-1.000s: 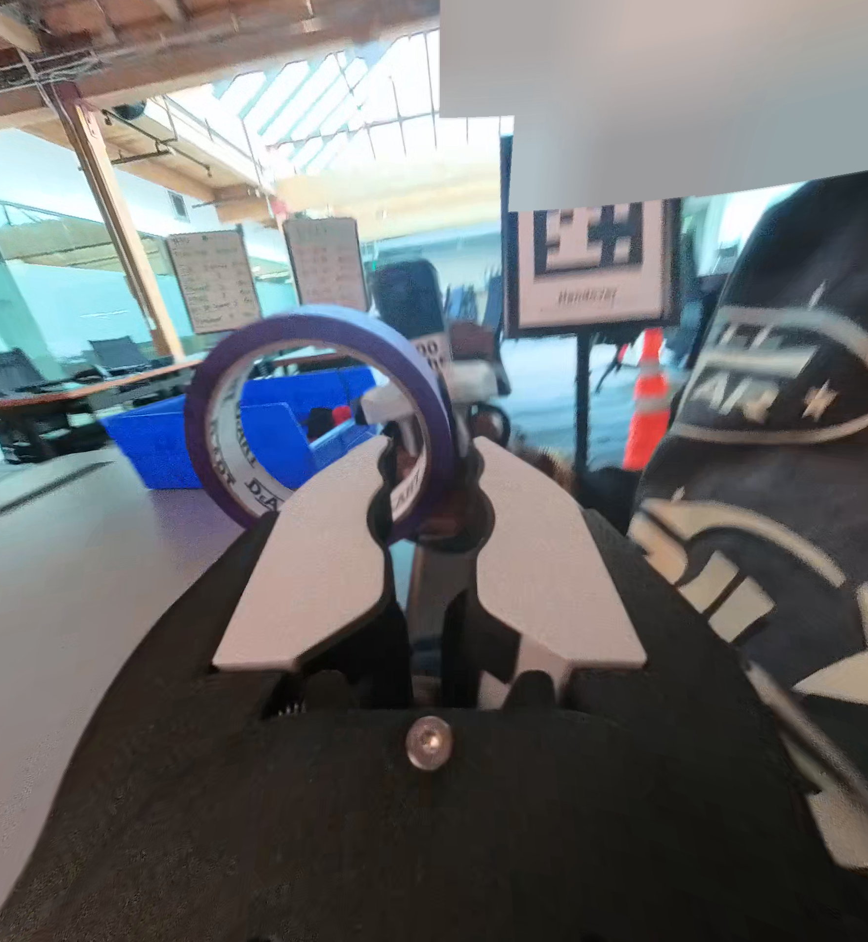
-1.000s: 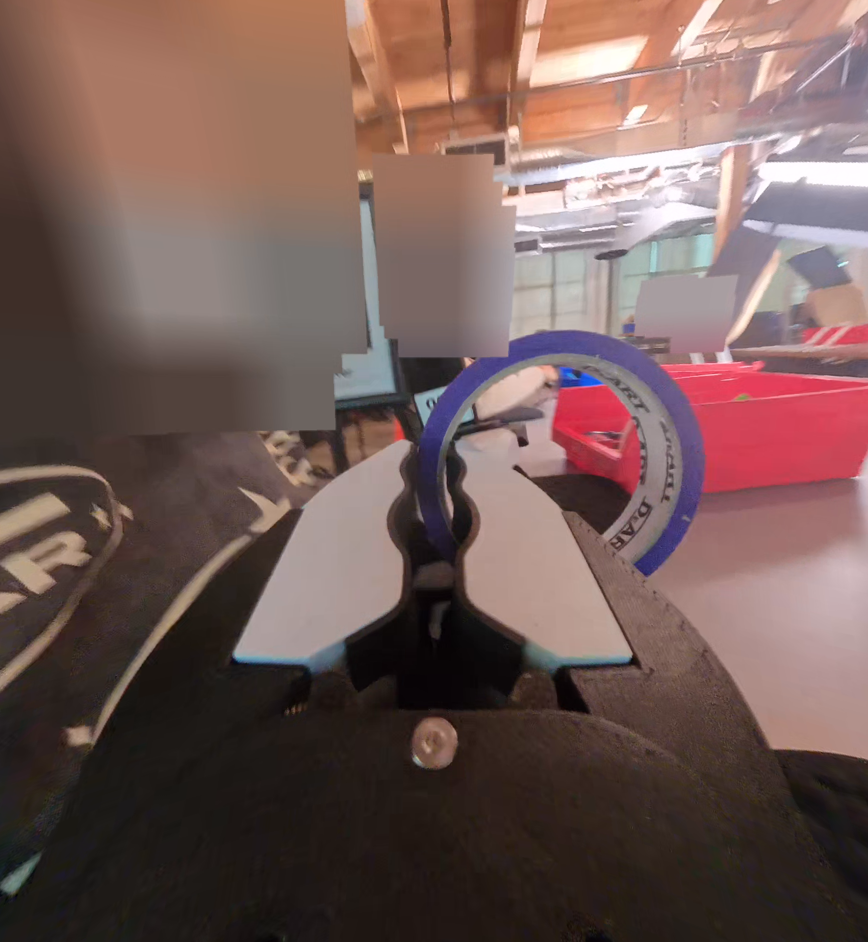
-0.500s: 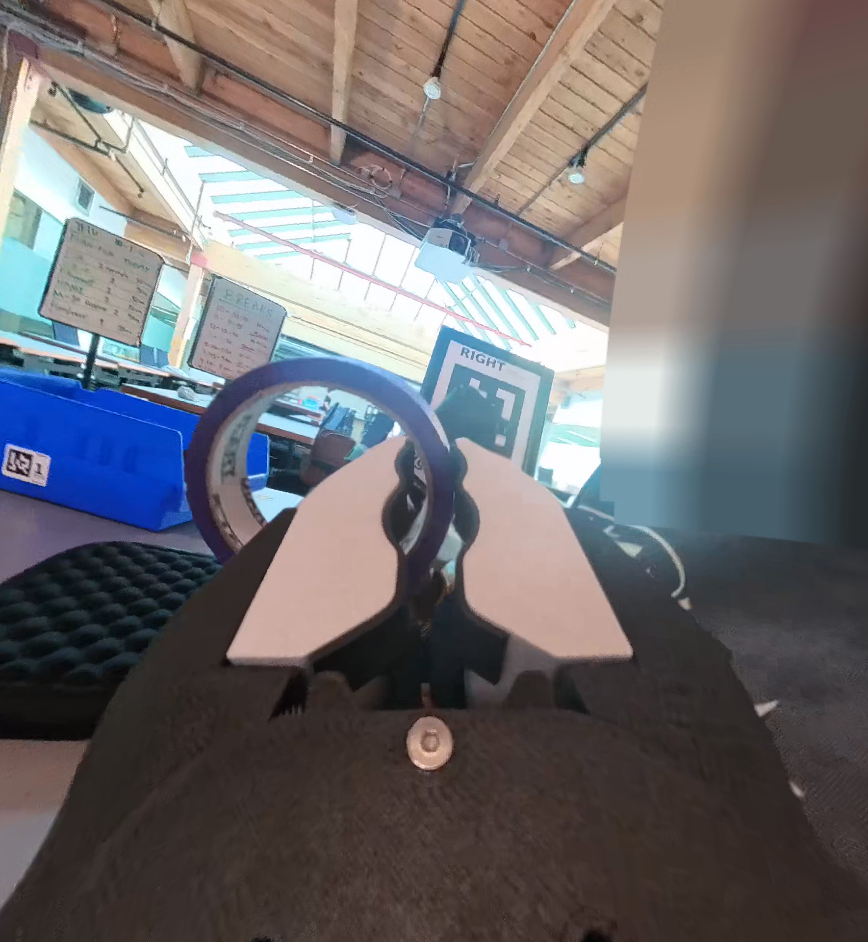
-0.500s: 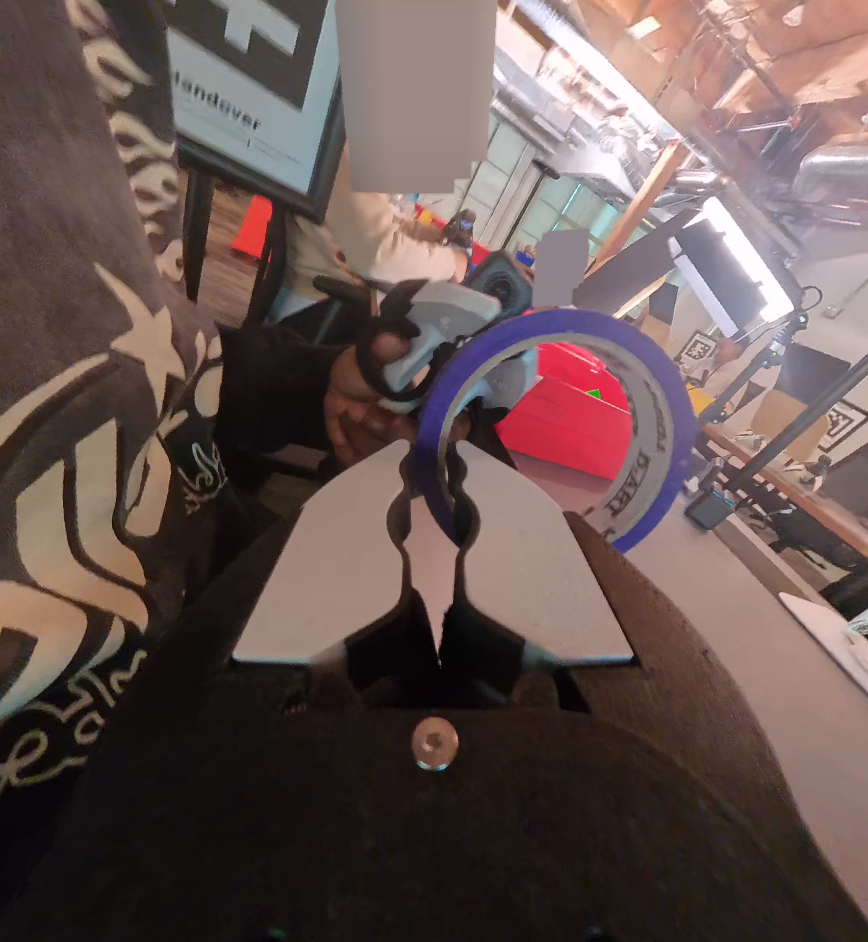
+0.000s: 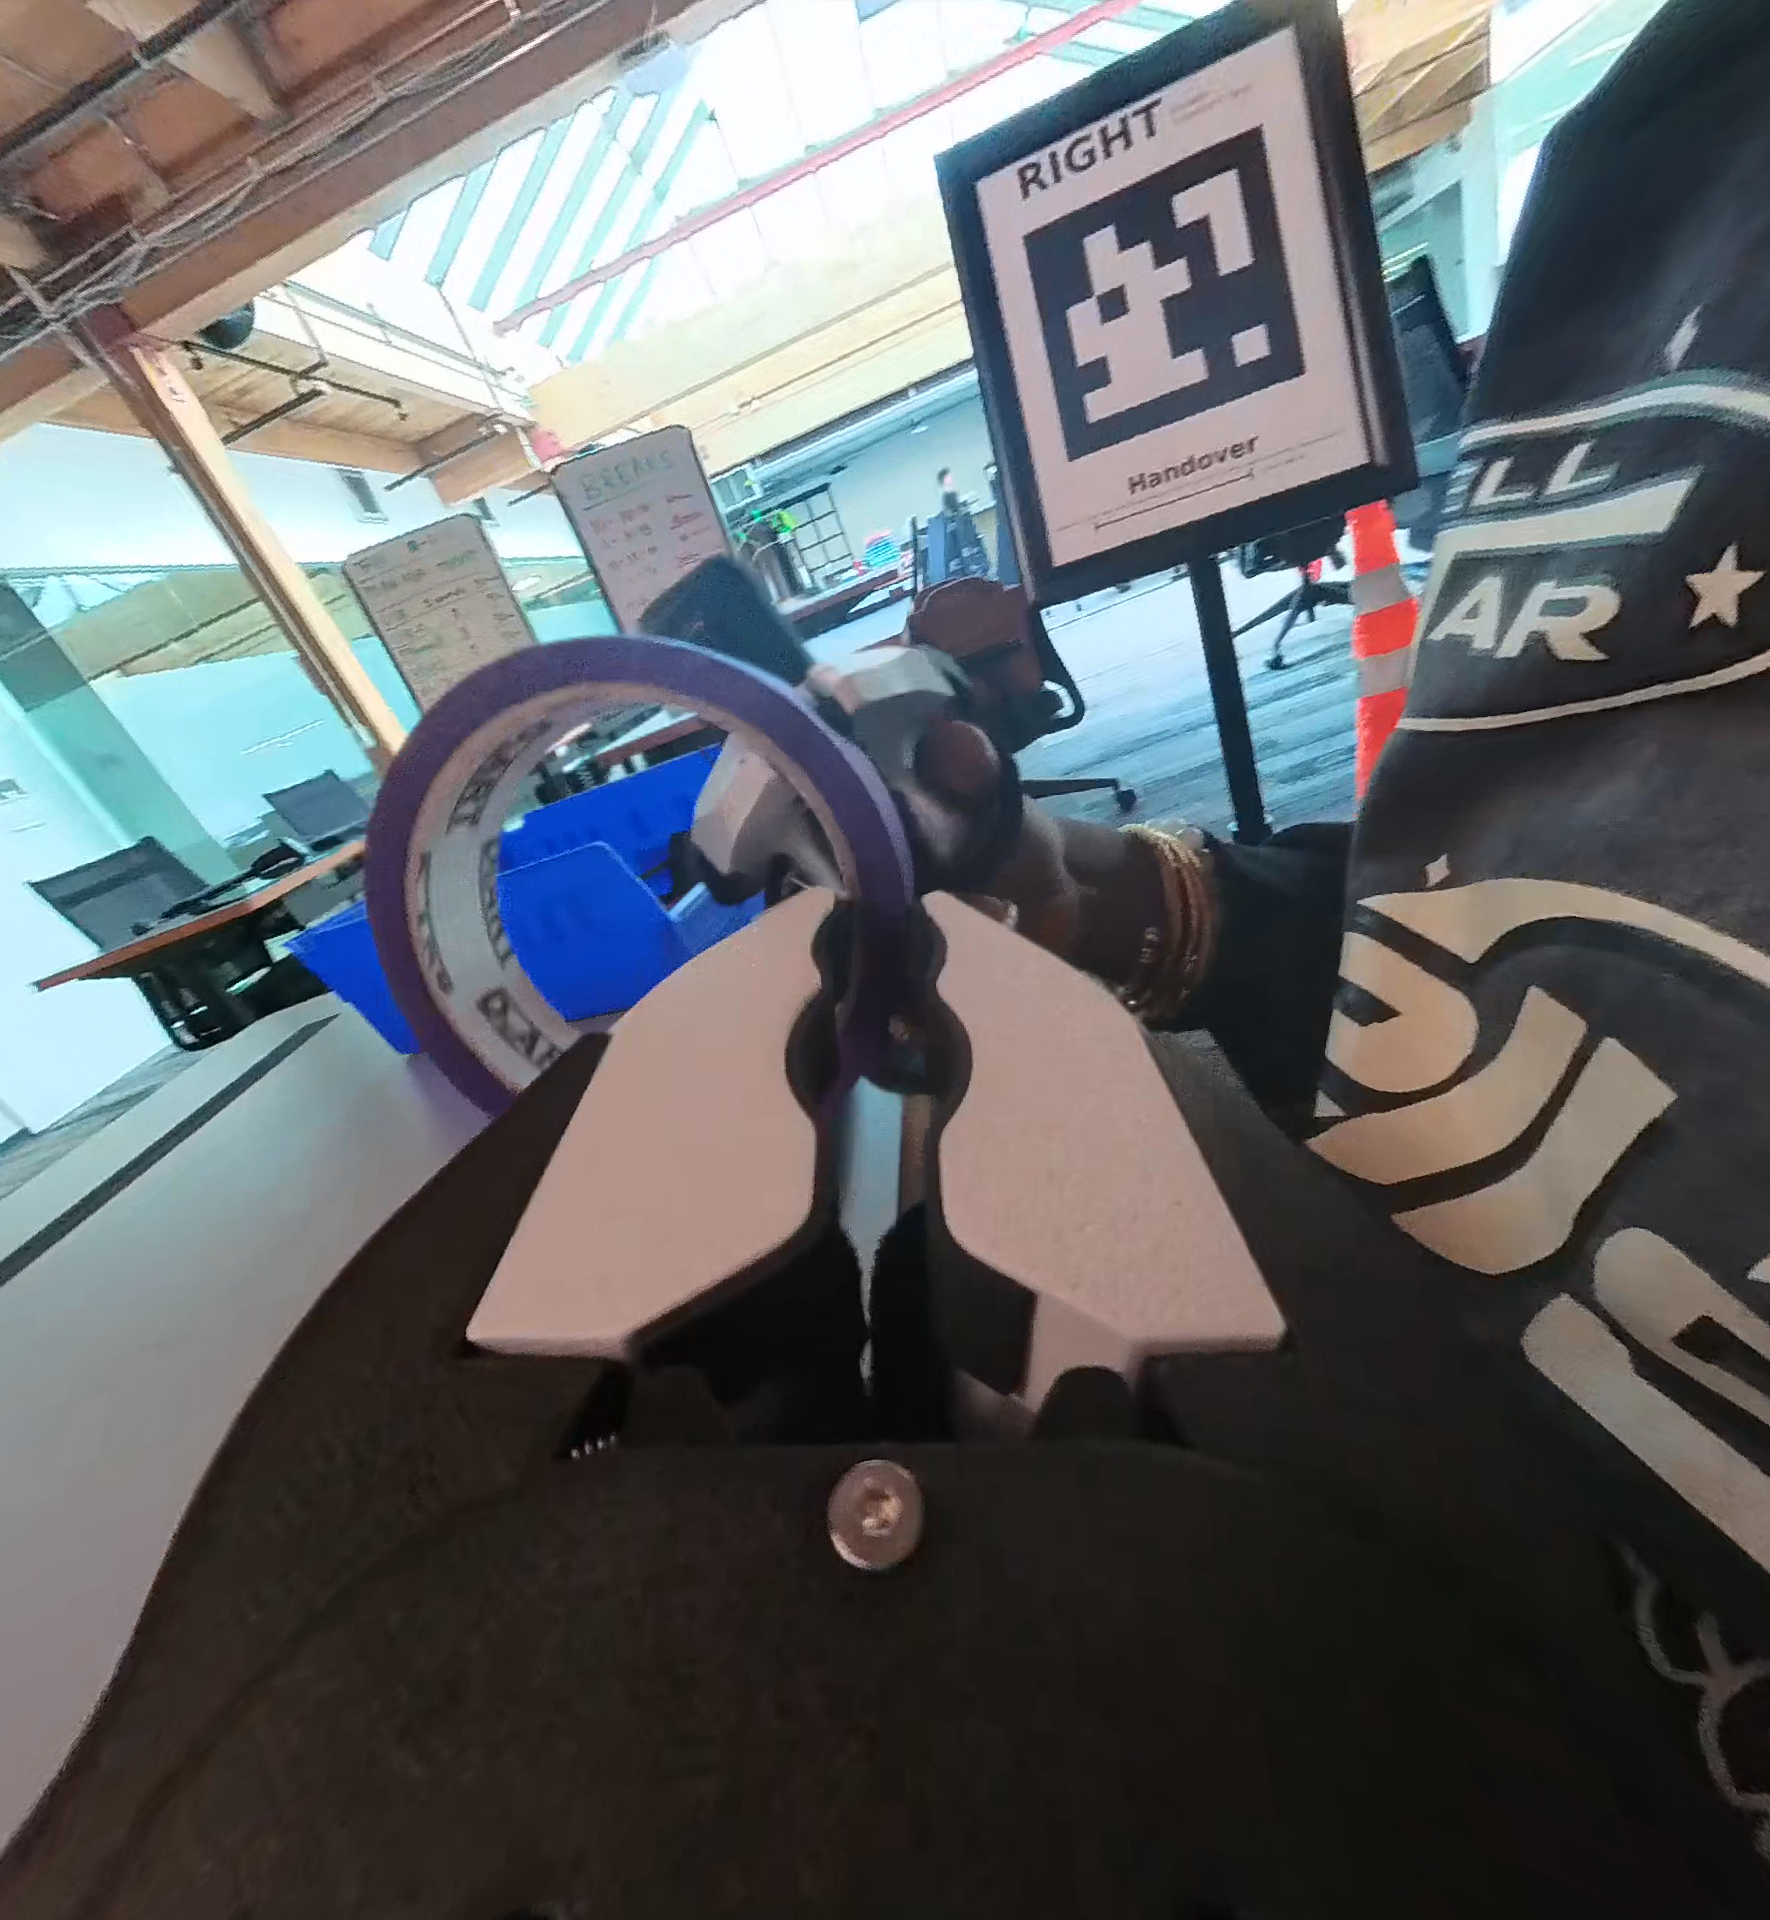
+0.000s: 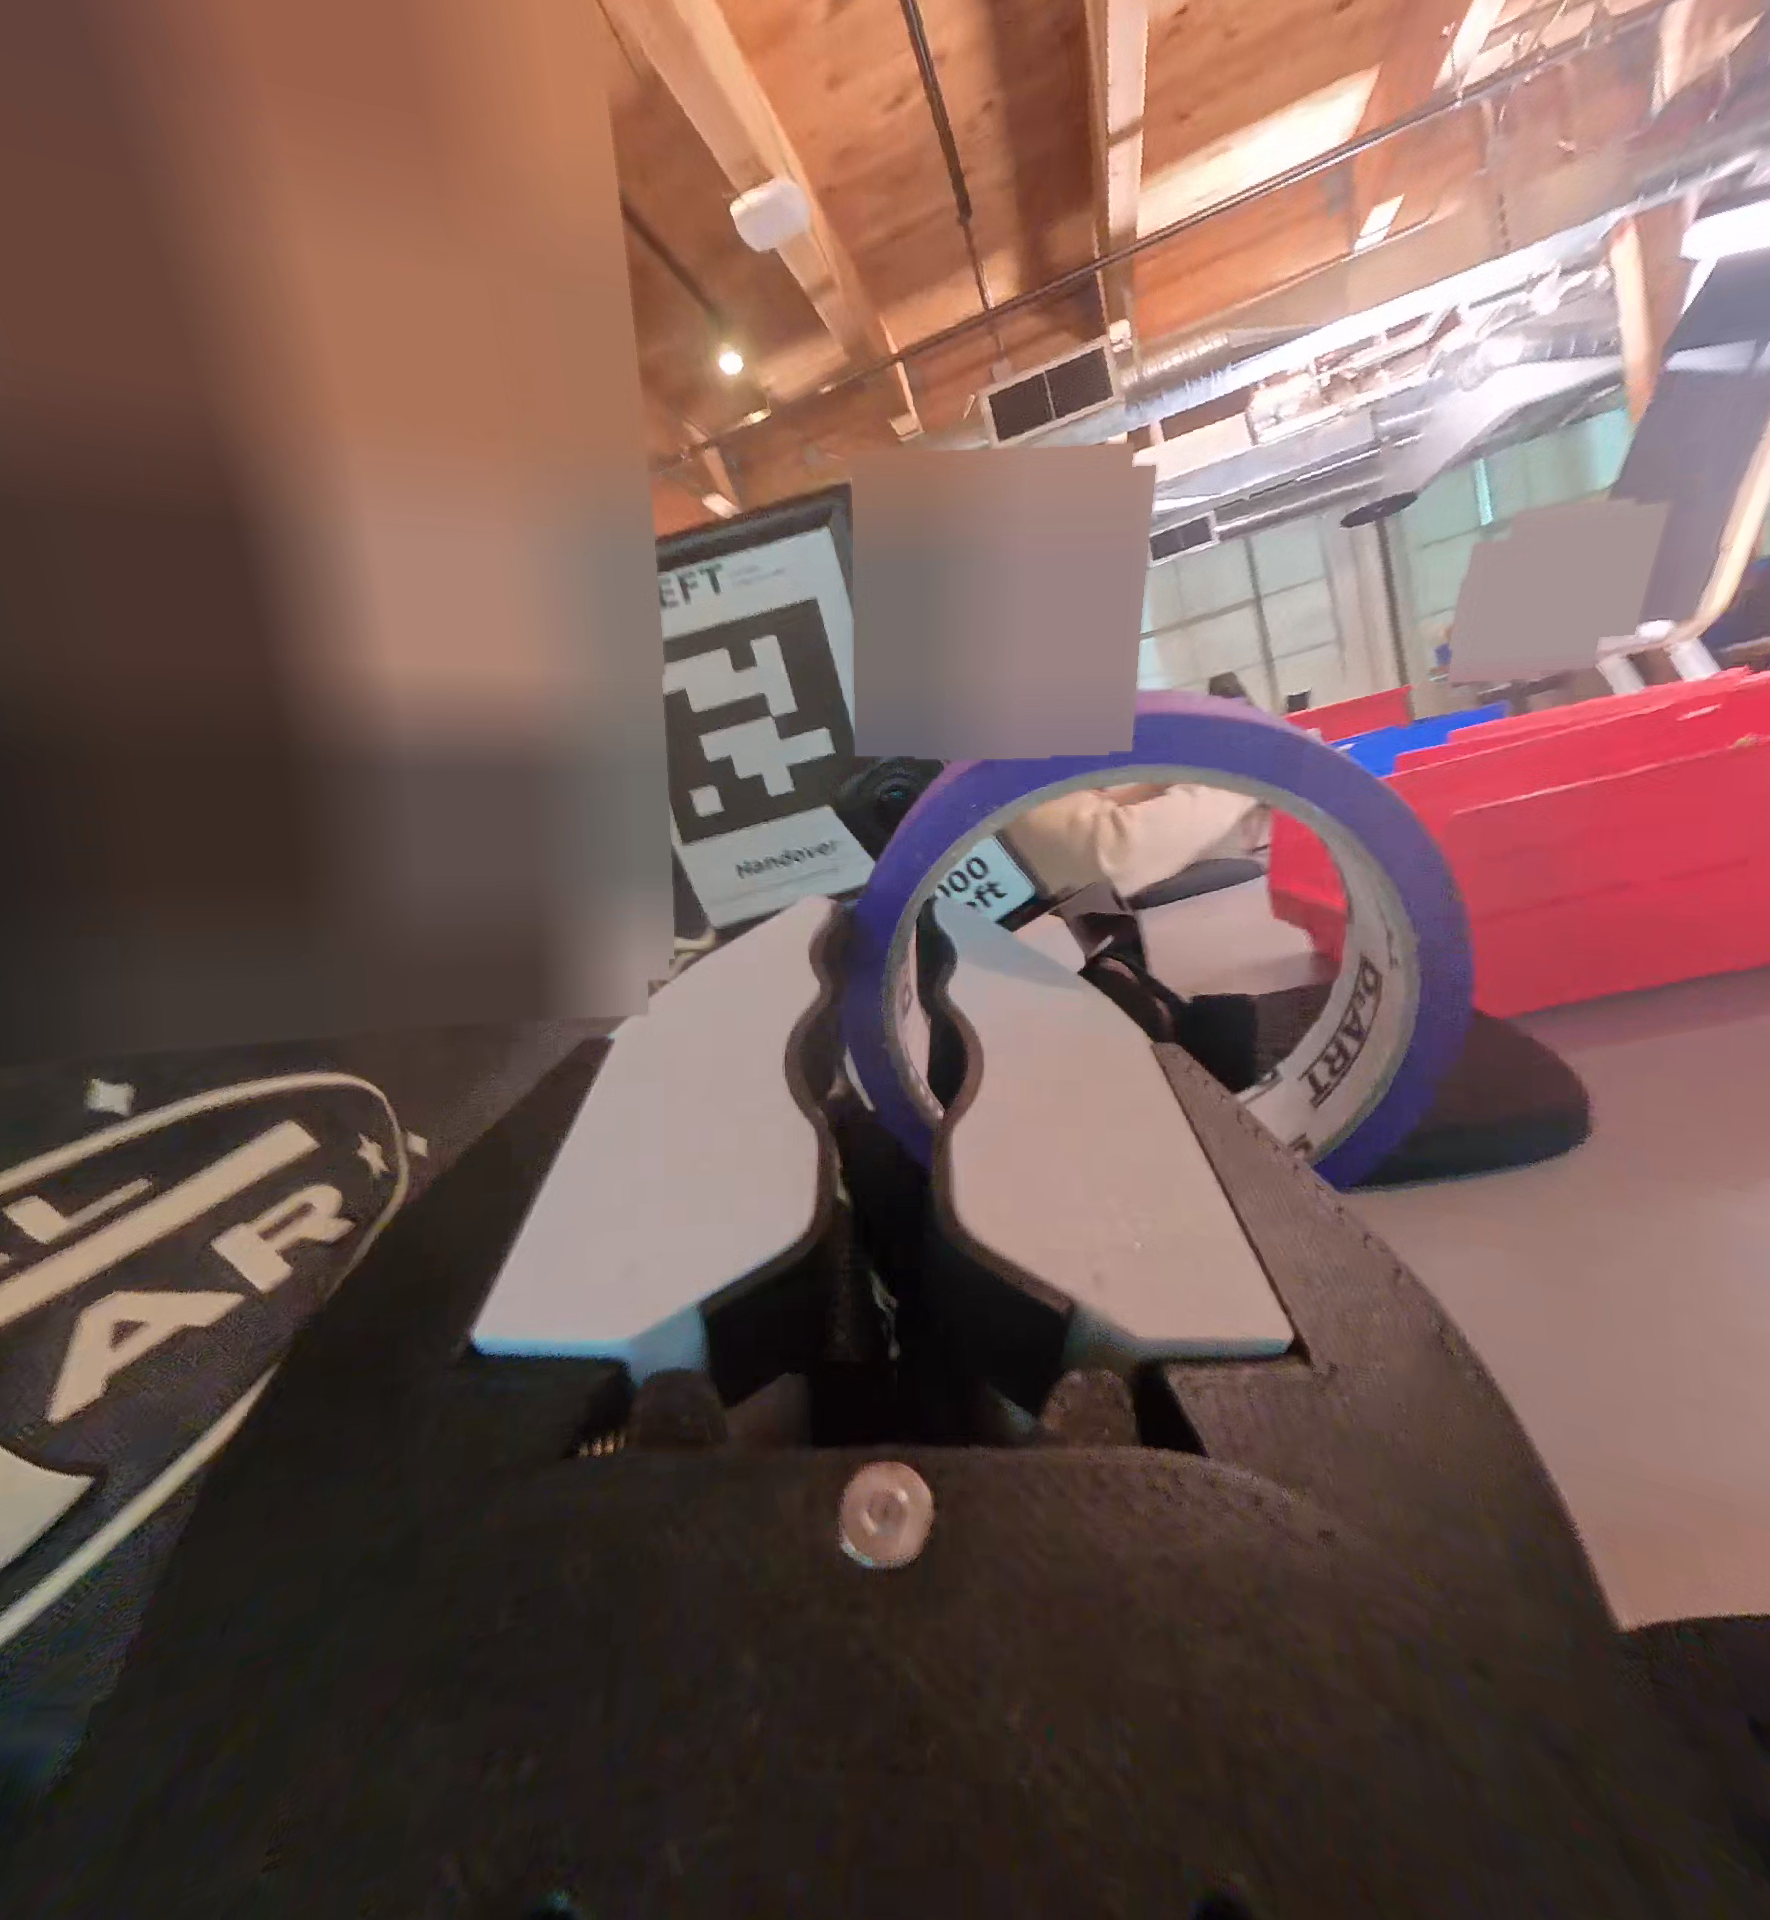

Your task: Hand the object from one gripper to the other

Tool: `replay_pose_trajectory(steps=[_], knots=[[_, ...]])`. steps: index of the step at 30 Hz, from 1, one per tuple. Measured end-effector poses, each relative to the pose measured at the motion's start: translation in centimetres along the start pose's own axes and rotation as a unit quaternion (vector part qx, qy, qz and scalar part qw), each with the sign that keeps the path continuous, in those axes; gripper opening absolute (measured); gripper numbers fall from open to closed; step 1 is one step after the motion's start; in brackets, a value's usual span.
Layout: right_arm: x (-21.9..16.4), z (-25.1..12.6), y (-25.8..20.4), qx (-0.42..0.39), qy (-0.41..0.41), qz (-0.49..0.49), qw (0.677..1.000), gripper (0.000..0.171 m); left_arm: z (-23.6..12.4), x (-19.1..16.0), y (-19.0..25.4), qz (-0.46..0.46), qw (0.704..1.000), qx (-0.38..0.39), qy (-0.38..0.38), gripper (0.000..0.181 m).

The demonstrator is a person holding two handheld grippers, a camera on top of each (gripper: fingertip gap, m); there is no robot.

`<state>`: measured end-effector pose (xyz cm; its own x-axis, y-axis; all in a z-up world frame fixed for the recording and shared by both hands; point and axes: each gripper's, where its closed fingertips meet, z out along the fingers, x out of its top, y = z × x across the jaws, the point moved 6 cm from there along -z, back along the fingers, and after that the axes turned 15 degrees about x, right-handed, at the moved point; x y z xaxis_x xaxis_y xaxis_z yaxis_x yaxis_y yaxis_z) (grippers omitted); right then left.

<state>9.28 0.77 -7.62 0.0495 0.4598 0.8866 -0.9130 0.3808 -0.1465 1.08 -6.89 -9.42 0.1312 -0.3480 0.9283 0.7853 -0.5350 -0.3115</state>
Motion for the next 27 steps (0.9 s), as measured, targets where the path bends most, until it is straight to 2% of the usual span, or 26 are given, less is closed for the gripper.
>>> replay_pose_trajectory(steps=[1, 4, 7, 9, 12, 16, 21, 27], knots=[[0.1, 0.0, -0.2, -0.011, -0.014, -0.026, 1.0, 0.013, 0.0, 0.1, -0.2, 0.001, 1.0, 0.011, 0.0, 0.012], [0.5, -0.1, -0.4, -0.068, -0.06, -0.109, 0.99, 0.012, -0.2, 0.7, -1.4, -0.022, 0.997, 0.066, 0.023, 0.049], [1.2, -0.5, -0.7, -0.141, -0.129, -0.183, 0.965, 0.012, -0.8, 1.7, -3.5, -0.051, 0.982, 0.157, 0.094, 0.1], [2.2, -1.3, -0.9, -0.208, -0.183, -0.22, 0.935, 0.012, -1.8, 2.4, -4.4, -0.069, 0.969, 0.185, 0.15, 0.109], [4.7, -3.4, -1.5, -0.306, -0.249, -0.259, 0.882, 0.012, -3.3, 3.2, -5.5, -0.089, 0.95, 0.209, 0.215, 0.112], [10.0, -8.4, -2.5, -0.448, -0.297, -0.276, 0.797, 0.011, -4.9, 3.0, -6.7, -0.114, 0.935, 0.222, 0.252, 0.106], [16.3, -17.0, -2.3, -0.598, -0.382, -0.209, 0.673, 0.012, -6.1, 2.0, -7.9, -0.127, 0.923, 0.248, 0.267, 0.096], [18.9, -27.3, 2.1, -0.647, -0.491, -0.045, 0.581, 0.012, -6.4, 1.1, -8.4, -0.125, 0.921, 0.26, 0.261, 0.093]])
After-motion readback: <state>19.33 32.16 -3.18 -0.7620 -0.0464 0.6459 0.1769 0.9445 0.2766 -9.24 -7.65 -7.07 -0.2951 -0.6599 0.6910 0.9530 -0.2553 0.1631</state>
